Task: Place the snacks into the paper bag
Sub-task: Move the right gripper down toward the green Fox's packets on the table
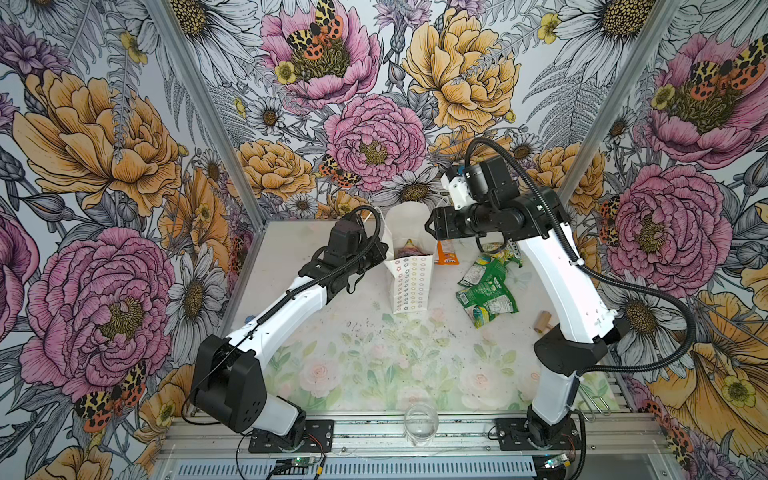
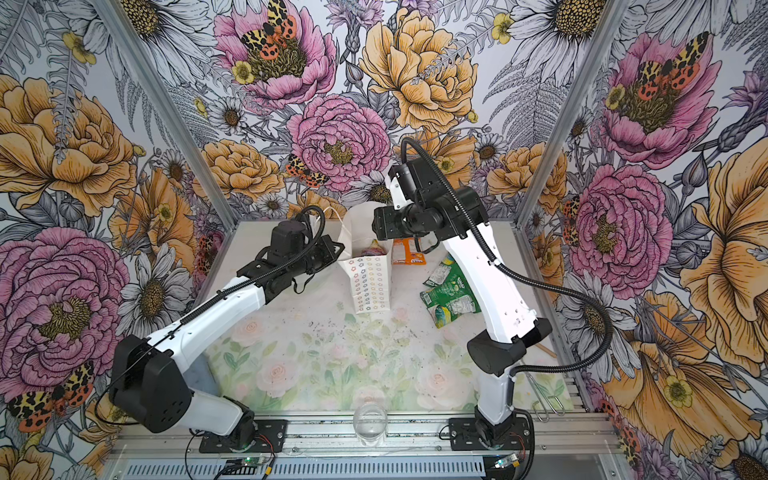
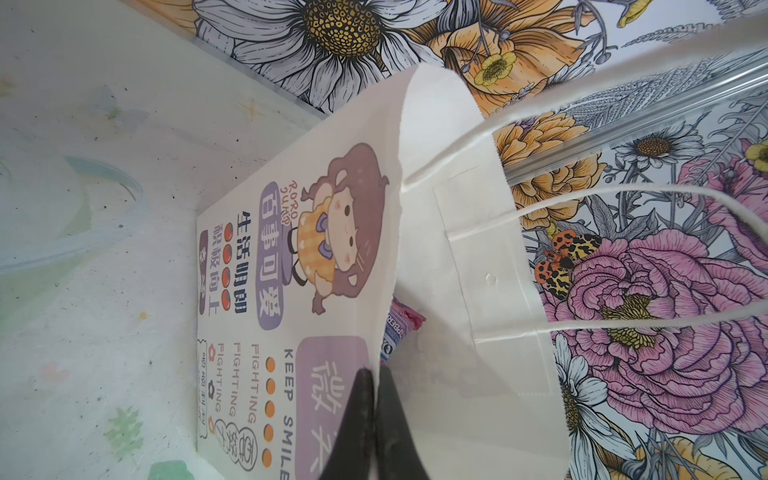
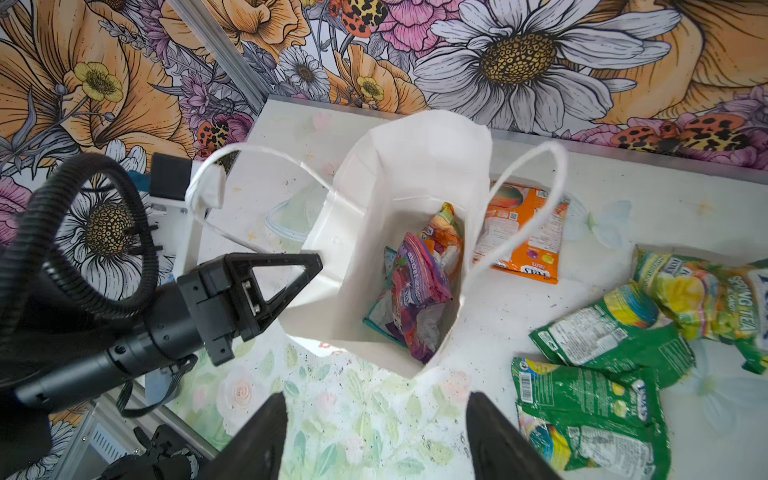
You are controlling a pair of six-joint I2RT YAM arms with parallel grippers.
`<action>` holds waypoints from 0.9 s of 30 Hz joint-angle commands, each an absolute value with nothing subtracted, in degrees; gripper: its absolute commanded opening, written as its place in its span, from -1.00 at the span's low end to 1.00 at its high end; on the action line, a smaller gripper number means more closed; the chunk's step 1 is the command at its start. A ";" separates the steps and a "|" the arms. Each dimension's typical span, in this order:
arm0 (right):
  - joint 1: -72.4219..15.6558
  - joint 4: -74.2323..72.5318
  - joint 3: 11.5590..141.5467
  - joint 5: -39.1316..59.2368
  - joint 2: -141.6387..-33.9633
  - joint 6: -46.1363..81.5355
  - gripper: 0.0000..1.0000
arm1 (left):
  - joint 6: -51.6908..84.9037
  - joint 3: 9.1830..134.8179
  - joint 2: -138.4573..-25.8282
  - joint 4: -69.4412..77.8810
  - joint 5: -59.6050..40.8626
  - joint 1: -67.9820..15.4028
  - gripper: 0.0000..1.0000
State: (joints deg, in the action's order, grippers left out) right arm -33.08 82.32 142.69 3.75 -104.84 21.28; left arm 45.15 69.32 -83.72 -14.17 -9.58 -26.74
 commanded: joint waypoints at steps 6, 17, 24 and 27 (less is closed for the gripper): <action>-33.40 82.37 129.76 -2.38 -94.20 21.83 0.46 | 45.89 69.65 -83.31 -11.43 -11.77 -26.07 -0.89; -32.48 78.32 110.76 -2.38 -80.91 24.81 0.53 | 46.05 69.53 -83.66 -11.16 -12.31 -25.78 -0.89; -26.55 74.93 97.50 1.14 -71.70 29.35 0.62 | 46.31 69.23 -83.74 -10.90 -12.72 -25.57 -0.89; -22.46 72.99 91.12 4.49 -69.50 32.93 0.62 | 46.40 69.10 -83.76 -10.82 -13.00 -25.49 -0.89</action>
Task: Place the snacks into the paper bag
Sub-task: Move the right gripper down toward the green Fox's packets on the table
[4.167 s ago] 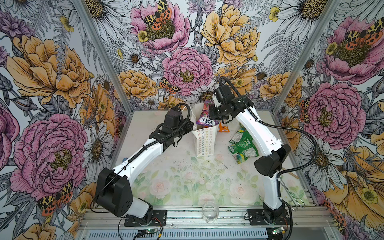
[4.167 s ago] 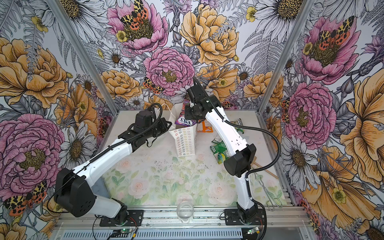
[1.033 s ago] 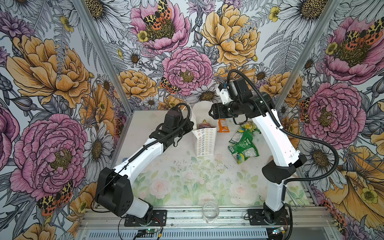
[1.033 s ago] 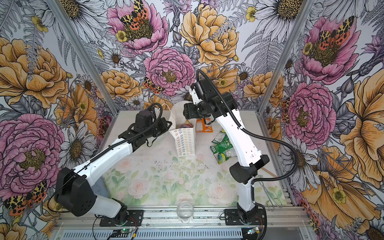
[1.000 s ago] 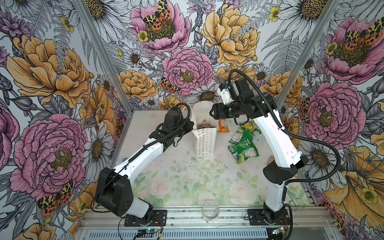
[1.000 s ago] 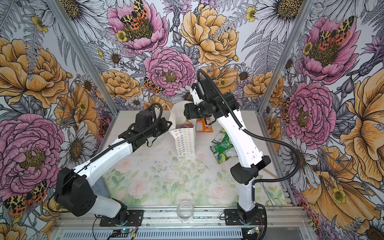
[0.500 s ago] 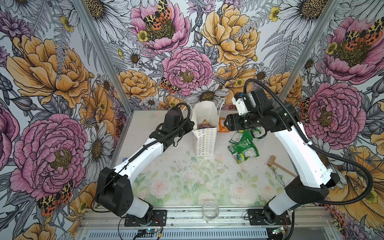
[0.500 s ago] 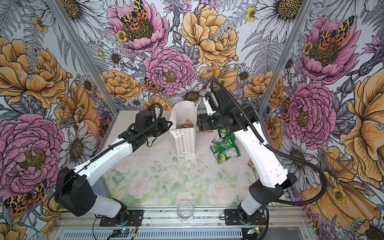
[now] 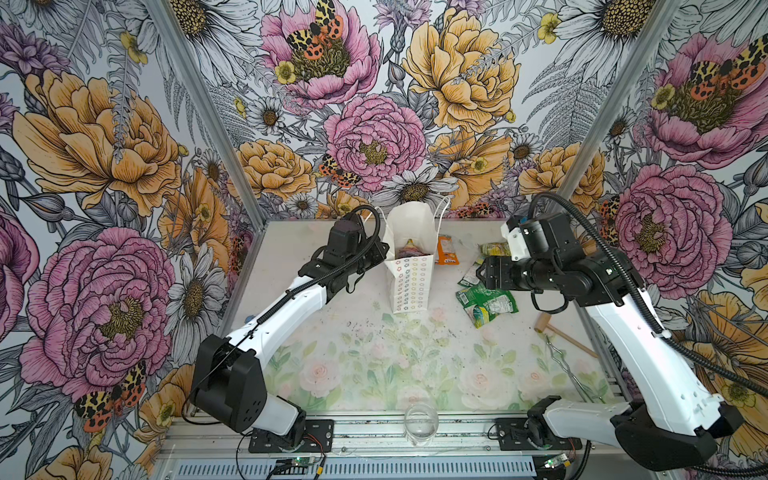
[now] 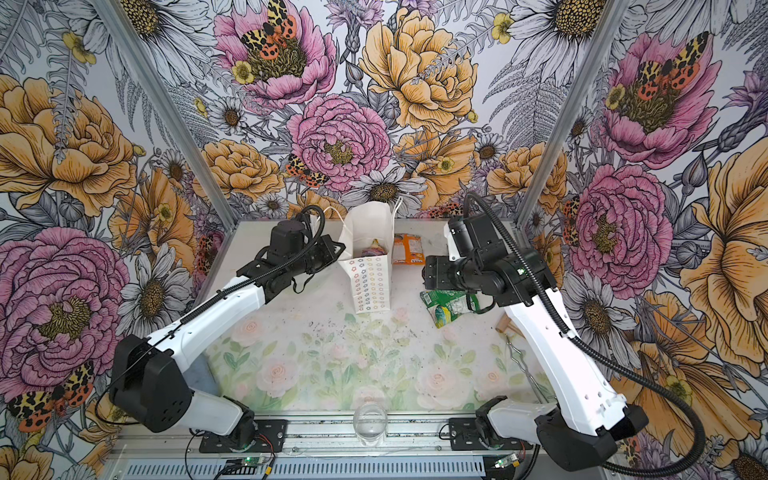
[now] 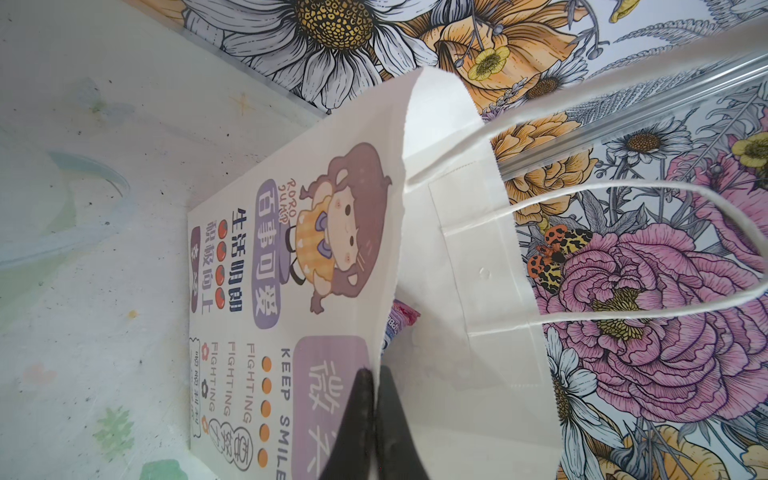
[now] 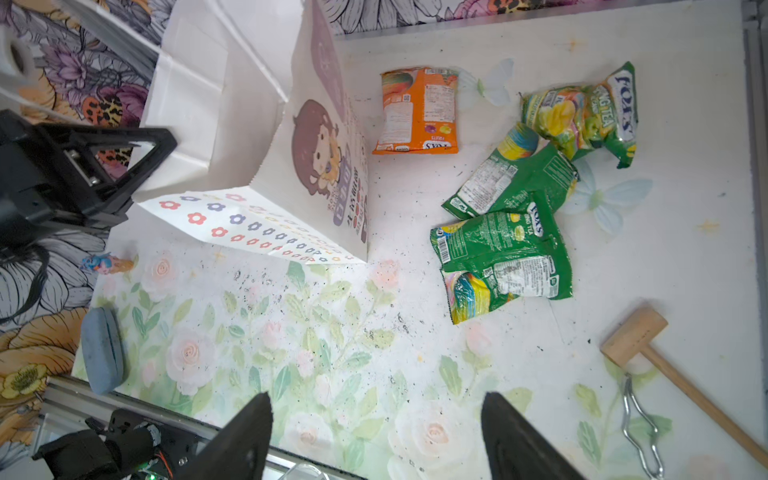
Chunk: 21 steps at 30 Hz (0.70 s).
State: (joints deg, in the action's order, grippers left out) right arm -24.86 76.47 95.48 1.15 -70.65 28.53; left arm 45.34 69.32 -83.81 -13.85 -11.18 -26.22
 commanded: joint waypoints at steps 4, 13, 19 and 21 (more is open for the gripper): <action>-19.91 69.73 83.83 4.69 -68.17 38.26 0.63 | 46.41 68.98 -83.77 -10.81 -13.38 -25.27 -0.89; -13.45 54.77 62.69 5.23 -61.94 55.22 0.67 | 46.23 68.60 -83.80 -10.73 -14.22 -24.72 -0.89; -10.59 46.48 52.06 4.41 -57.57 63.09 0.67 | 46.23 68.59 -84.10 -10.46 -15.03 -24.22 -0.89; -9.86 45.83 50.80 4.63 -57.95 63.54 0.68 | 46.25 68.70 -84.17 -10.46 -15.20 -23.99 -0.89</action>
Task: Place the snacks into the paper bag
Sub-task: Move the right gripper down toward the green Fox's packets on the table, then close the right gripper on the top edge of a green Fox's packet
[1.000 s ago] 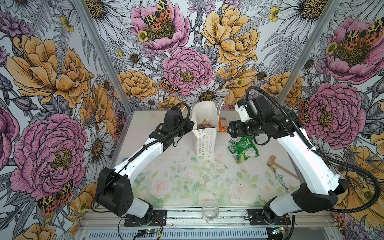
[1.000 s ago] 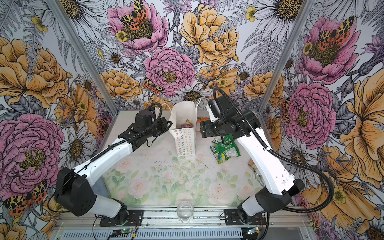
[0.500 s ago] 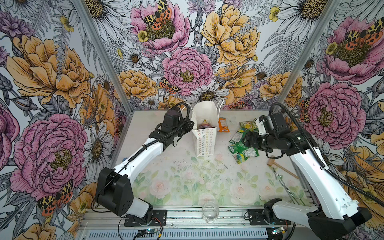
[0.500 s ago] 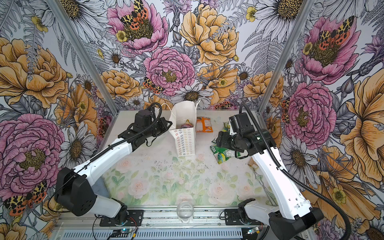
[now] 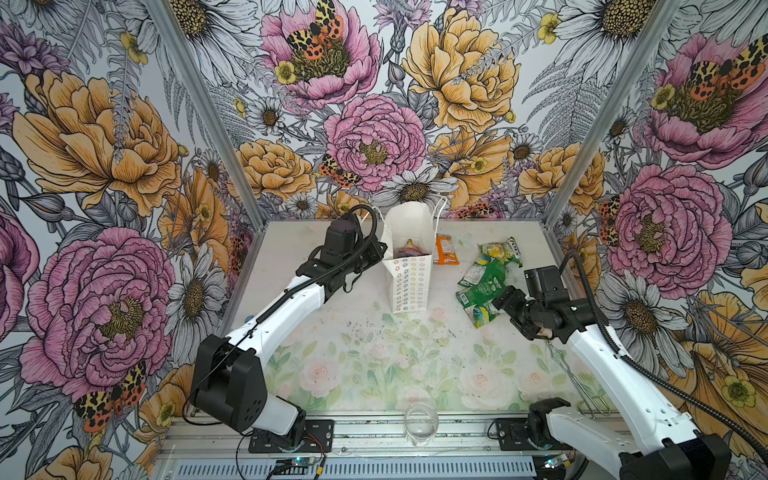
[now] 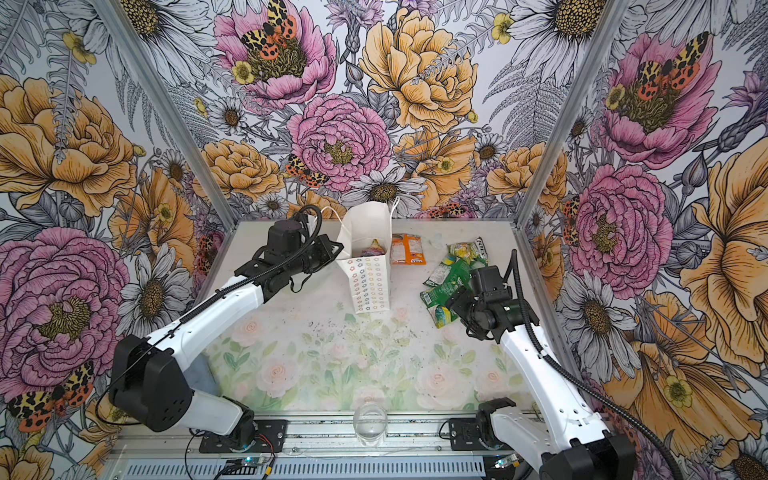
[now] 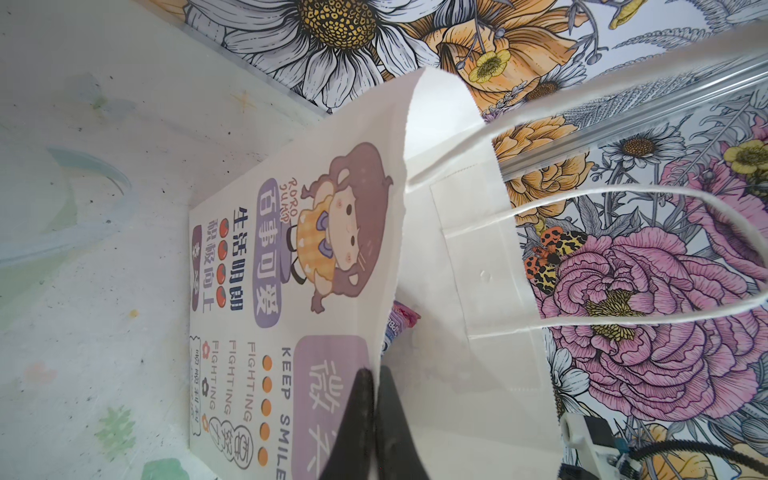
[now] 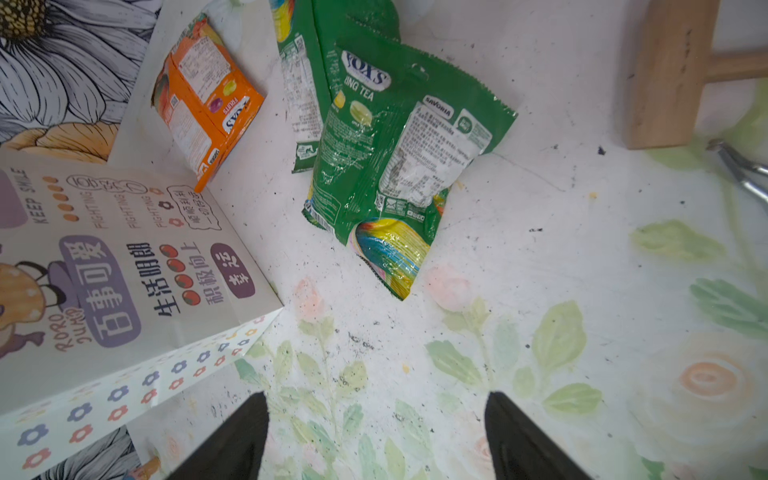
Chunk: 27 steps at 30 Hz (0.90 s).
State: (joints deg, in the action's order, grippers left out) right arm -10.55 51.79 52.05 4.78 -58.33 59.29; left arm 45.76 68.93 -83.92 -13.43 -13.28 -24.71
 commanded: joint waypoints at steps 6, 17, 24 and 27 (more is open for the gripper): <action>-8.23 42.05 47.20 5.84 -59.45 65.74 0.68 | 46.32 68.62 -84.29 -10.38 -15.72 -23.69 -0.89; -5.85 35.07 45.32 6.13 -66.19 67.03 0.68 | 47.11 68.54 -84.53 -10.02 -15.57 -23.62 -0.89; -4.59 31.19 46.13 7.80 -73.49 66.00 0.70 | 47.24 68.59 -84.55 -10.62 -15.19 -23.56 -0.89; -4.12 29.61 46.49 8.30 -76.02 65.55 0.71 | 47.20 68.54 -84.62 -10.90 -15.14 -23.47 -0.89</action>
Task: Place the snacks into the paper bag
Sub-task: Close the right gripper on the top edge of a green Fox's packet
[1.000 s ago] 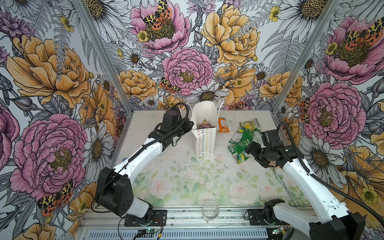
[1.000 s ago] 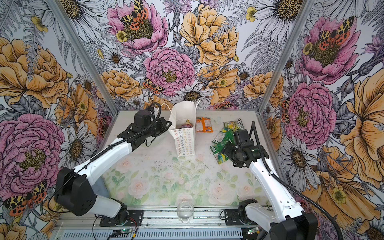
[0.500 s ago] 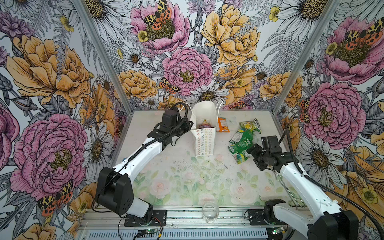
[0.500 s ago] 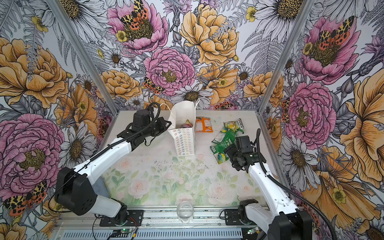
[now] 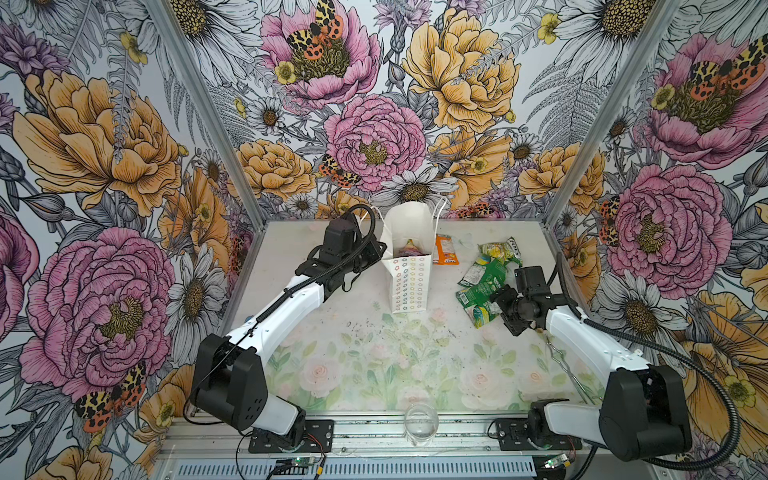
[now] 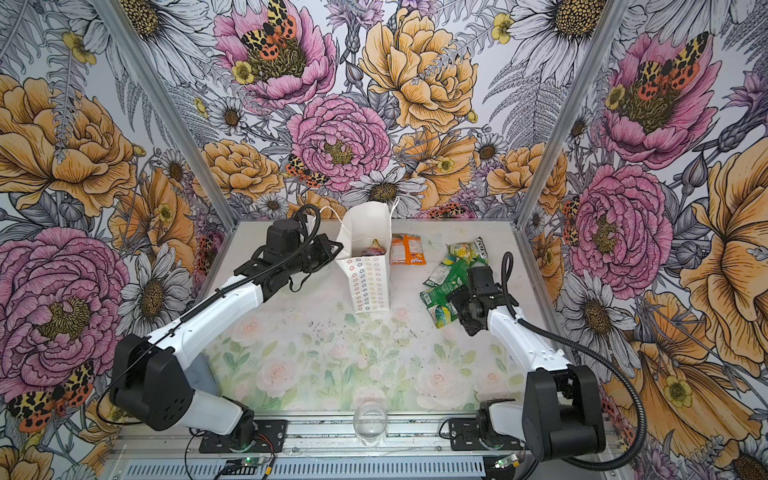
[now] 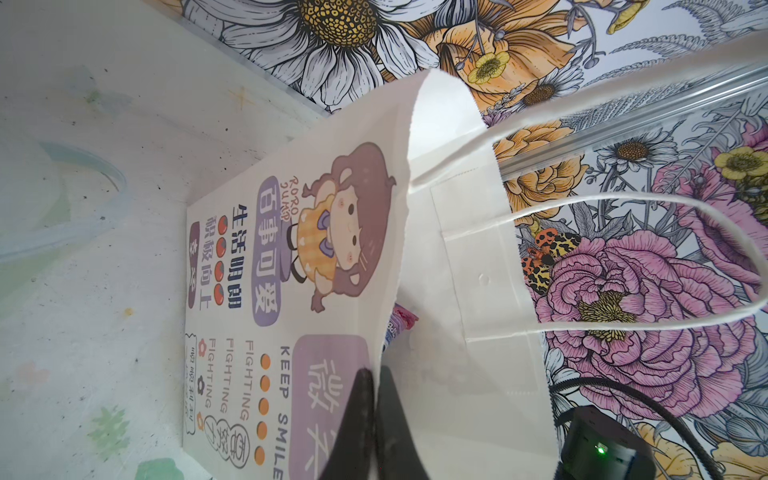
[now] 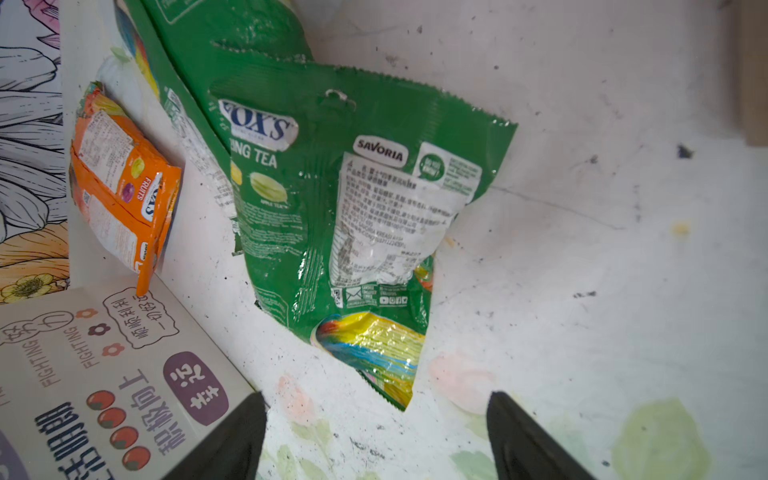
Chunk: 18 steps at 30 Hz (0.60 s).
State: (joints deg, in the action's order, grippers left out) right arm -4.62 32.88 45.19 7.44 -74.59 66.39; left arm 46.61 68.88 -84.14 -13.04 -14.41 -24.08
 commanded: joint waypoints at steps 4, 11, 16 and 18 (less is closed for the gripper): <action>-3.54 27.75 47.23 8.97 -79.13 64.99 0.72 | 47.20 68.28 -84.59 -10.99 -14.90 -23.34 -0.89; -2.53 26.27 50.31 10.01 -85.46 63.13 0.73 | 47.20 68.13 -84.37 -10.98 -14.35 -22.94 -0.89; -2.00 25.10 51.86 10.54 -89.03 62.60 0.73 | 47.46 67.94 -84.62 -10.28 -14.06 -22.59 -0.89; -1.93 24.96 52.63 10.82 -90.18 62.41 0.73 | 47.41 68.42 -84.84 -10.29 -14.17 -22.50 -0.89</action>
State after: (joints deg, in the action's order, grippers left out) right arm -2.31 26.63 50.57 10.31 -88.99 63.42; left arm 46.63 68.51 -84.14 -12.97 -14.41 -23.31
